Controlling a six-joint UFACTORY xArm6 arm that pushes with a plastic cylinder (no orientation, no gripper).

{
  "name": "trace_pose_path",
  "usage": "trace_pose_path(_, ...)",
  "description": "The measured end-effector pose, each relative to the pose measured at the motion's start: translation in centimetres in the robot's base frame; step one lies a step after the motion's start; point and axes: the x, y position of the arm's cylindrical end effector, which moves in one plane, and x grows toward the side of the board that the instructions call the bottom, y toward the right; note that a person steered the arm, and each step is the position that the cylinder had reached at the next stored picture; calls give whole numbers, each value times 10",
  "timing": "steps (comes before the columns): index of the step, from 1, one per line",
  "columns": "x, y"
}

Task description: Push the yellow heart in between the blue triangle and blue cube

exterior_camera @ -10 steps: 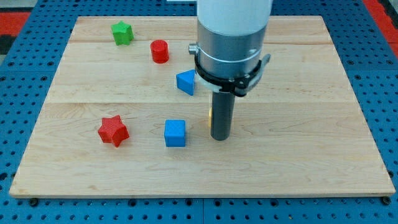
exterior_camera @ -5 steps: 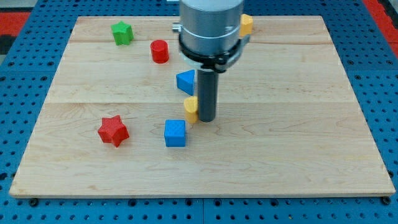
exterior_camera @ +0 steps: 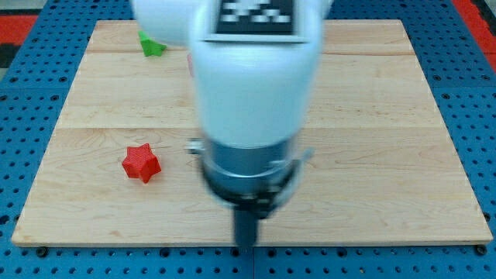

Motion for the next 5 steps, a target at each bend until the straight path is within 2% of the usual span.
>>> trace_pose_path(1, -23, -88)
trace_pose_path(2, -65, -163)
trace_pose_path(3, -124, -211)
trace_pose_path(4, -147, -184)
trace_pose_path(5, -119, -143)
